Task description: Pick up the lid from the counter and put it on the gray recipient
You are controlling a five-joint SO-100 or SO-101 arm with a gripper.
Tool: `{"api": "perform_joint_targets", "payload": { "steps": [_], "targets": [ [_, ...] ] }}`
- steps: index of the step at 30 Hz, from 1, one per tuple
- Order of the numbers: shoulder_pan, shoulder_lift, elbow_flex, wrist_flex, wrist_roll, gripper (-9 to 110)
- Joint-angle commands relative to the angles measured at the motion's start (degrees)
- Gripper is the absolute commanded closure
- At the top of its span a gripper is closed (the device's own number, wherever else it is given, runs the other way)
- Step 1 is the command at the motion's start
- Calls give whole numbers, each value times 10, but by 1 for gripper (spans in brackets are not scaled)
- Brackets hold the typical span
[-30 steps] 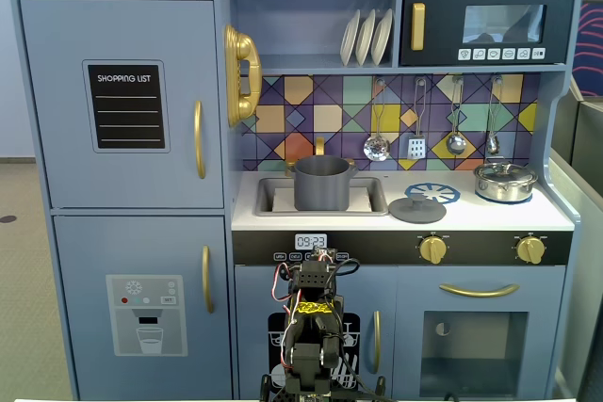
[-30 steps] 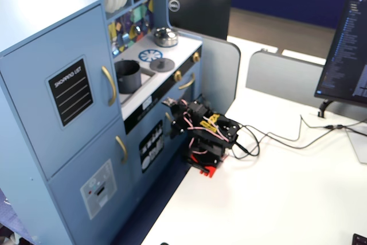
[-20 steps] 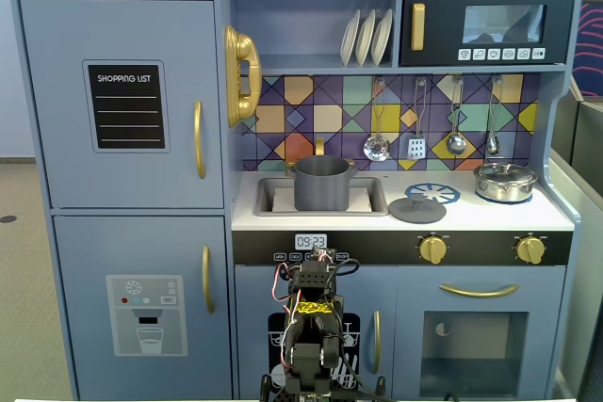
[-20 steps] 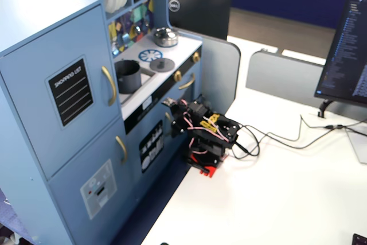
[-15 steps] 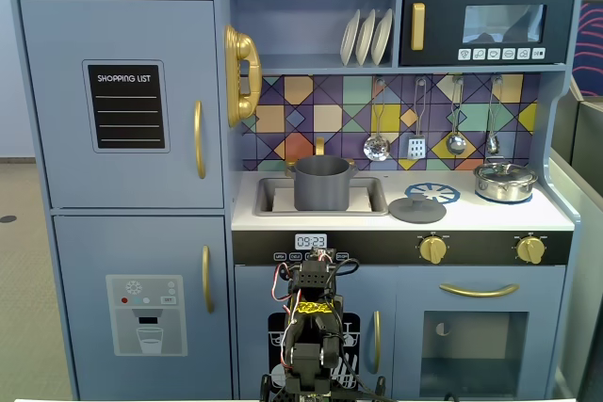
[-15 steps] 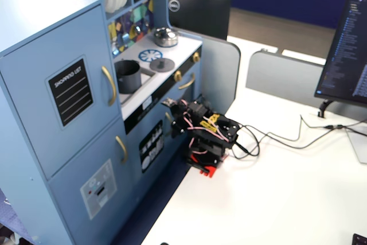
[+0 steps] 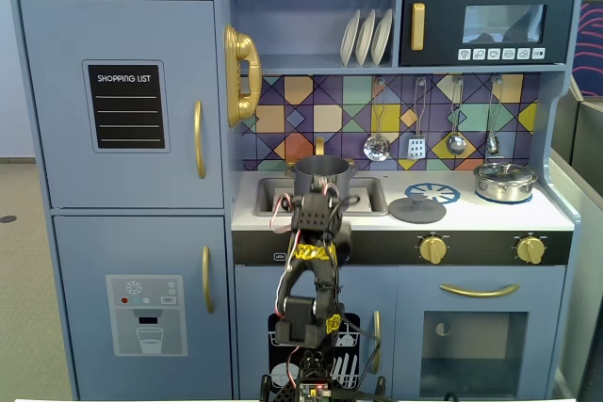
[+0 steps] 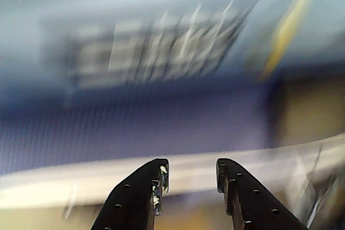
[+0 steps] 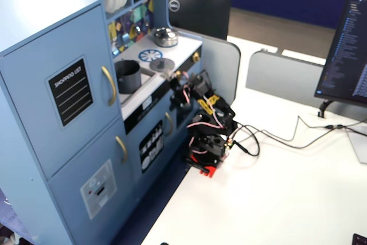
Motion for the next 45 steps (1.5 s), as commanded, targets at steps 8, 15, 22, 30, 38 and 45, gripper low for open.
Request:
{"api": "perform_joint_targets", "payload": {
  "steps": [8, 15, 22, 30, 38, 45],
  "targets": [
    [183, -40, -95, -383, -39, 101],
    [255, -18, 131, -757, 71, 101],
    [266, -39, 229, -880, 76, 93],
    [272, -112, 207, -952, 108, 74],
    [258, -192, 182, -1005, 102, 74],
    [256, -271, 134, -1043, 90, 74]
  ]
}}
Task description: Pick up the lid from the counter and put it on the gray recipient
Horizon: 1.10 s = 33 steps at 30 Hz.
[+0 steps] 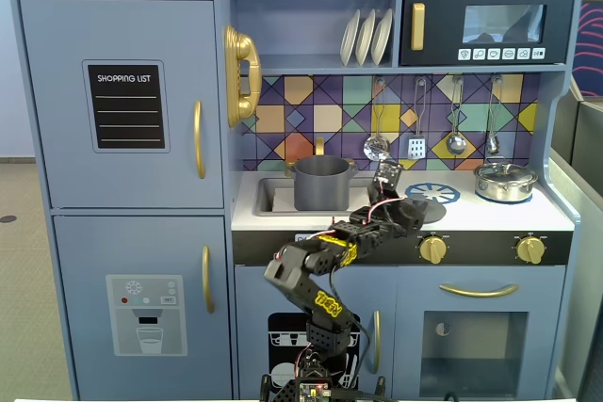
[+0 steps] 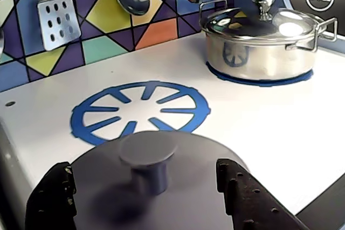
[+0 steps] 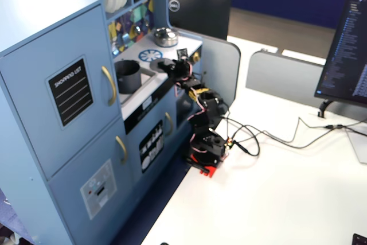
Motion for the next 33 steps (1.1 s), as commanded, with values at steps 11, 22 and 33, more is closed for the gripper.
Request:
{"api": "perform_joint_targets", "payload": {
  "steps": [11, 22, 33],
  "targets": [
    [-12, -115, -106, -62, -21, 76],
    [-15, -178, -138, -83, -28, 77],
    [-23, -214, -156, -85, -41, 102]
  ]
}}
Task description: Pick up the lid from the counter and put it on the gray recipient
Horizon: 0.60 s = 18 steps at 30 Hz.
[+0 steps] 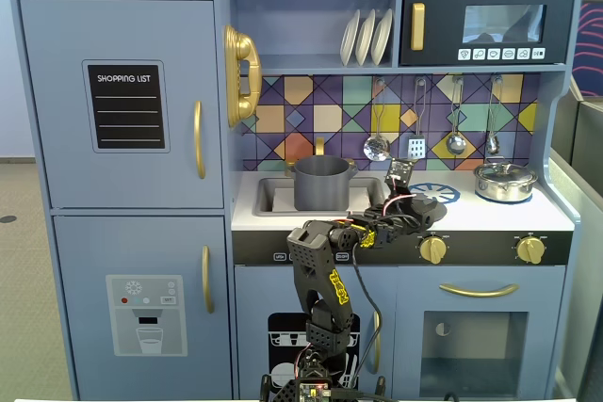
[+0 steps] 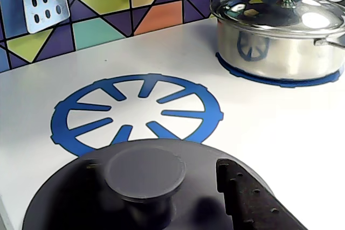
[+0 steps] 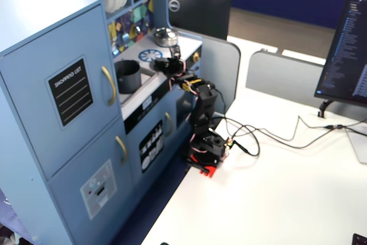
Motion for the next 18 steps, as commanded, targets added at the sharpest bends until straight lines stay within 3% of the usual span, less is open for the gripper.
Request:
{"api": "perform_joint_targets", "payload": {
  "steps": [1, 10, 18],
  "targets": [
    [-12, 6, -25, -11, -7, 102],
    [-29, 59, 18, -9, -2, 102],
    [-26, 111, -87, 69, -15, 102]
  ]
}}
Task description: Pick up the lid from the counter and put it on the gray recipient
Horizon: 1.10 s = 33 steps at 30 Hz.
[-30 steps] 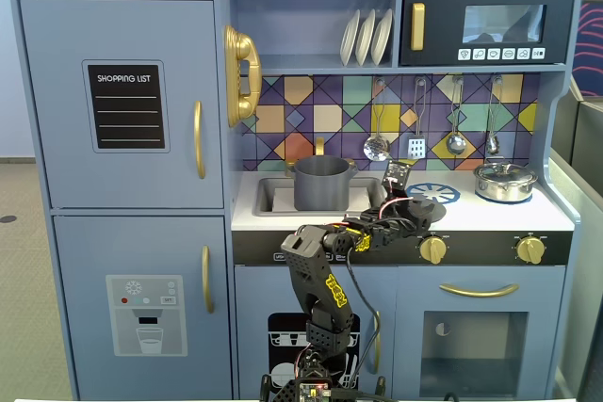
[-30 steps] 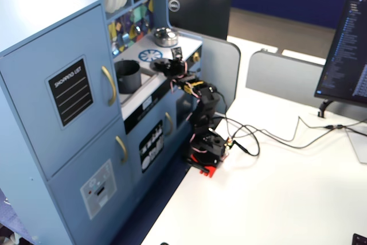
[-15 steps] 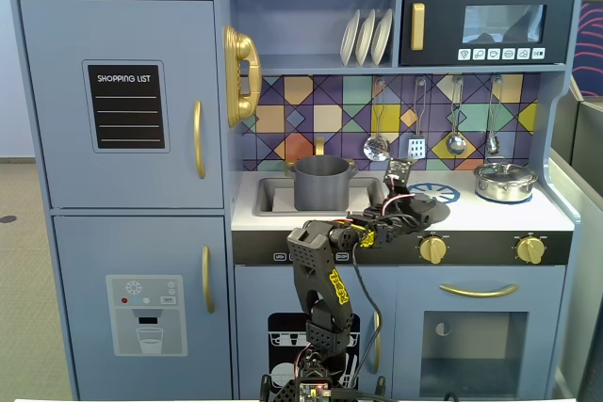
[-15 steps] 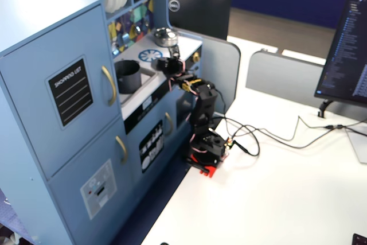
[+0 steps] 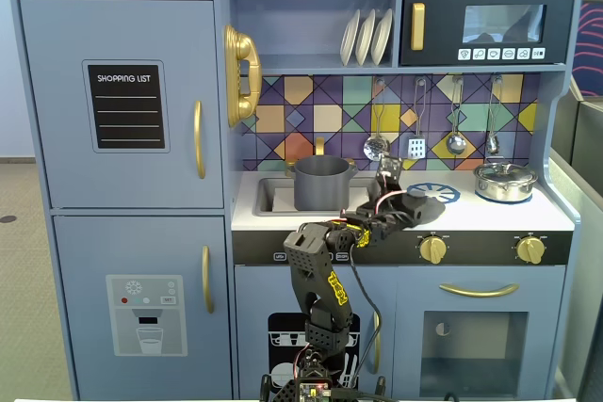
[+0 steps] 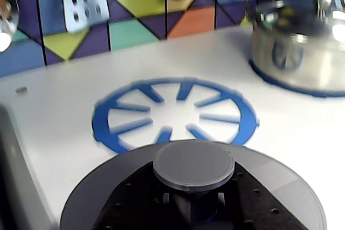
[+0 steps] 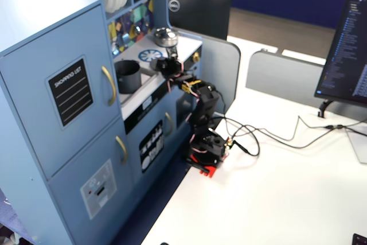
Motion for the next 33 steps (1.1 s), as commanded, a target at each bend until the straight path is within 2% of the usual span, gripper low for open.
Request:
{"api": "perform_joint_targets", "payload": {
  "steps": [1, 7, 14, 22, 33],
  "targets": [
    [-1, 71, -96, 54, -7, 102],
    [-45, 141, -202, 223, 4, 102],
    [-189, 200, -246, 344, 28, 102],
    [-287, 183, -207, 301, 4, 102],
    [-303, 103, -194, 237, 0, 102]
  ]
}}
